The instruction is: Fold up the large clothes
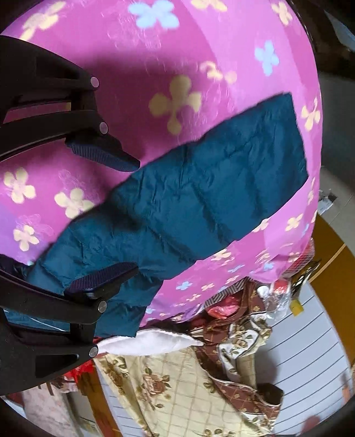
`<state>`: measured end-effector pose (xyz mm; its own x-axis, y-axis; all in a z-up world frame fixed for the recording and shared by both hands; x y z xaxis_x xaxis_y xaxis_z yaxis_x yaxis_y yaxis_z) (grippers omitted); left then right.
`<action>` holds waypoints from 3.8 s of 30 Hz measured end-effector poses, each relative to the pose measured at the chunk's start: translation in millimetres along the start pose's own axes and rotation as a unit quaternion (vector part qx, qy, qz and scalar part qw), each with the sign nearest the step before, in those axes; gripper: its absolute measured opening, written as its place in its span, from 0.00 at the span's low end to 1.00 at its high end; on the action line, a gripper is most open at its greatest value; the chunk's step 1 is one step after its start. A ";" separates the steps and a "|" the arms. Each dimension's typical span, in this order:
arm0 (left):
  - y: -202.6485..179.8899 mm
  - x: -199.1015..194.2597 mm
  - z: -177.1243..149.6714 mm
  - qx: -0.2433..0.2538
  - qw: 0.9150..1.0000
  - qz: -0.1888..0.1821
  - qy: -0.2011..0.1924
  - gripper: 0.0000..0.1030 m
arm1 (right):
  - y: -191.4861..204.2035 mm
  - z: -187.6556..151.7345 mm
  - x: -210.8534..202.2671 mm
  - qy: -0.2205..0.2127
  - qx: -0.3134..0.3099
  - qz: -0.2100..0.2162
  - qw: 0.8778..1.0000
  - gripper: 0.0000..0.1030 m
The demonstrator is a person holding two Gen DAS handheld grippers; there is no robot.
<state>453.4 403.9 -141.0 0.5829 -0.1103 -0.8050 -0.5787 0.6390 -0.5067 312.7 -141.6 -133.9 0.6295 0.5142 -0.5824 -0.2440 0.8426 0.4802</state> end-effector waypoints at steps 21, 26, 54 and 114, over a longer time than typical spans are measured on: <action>-46.2 47.8 18.3 0.040 0.996 0.075 0.011 0.14 | -7.1 -6.7 15.2 0.018 0.000 -0.001 1.000 0.73; -110.0 16.9 -6.1 0.129 0.987 0.084 -0.039 0.08 | -9.0 -6.6 14.8 0.014 0.008 0.009 1.000 0.73; -253.9 -145.7 -283.8 0.442 0.894 -0.064 -0.029 0.65 | -26.2 -2.9 3.0 -0.020 0.070 0.044 0.996 0.72; -41.1 -89.2 -267.2 0.242 0.961 0.081 -0.106 0.66 | 154.4 83.1 218.3 0.178 -0.130 -0.144 0.965 0.58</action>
<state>272.8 184.1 -130.9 0.6399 0.1453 -0.7546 -0.3683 0.9199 -0.1351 473.7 87.4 -132.3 0.4160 0.2367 -0.8780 -0.3032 0.9464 0.1115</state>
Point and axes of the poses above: each gripper's, at about its wrist camera, not at the fingertips, and x roughly the way its jaws point, y to its left, z to its top, the point moved 4 cm from there along x, roughly the way its jaws point, and after that the axes turned 11 degrees about z, right-handed, at the moved point
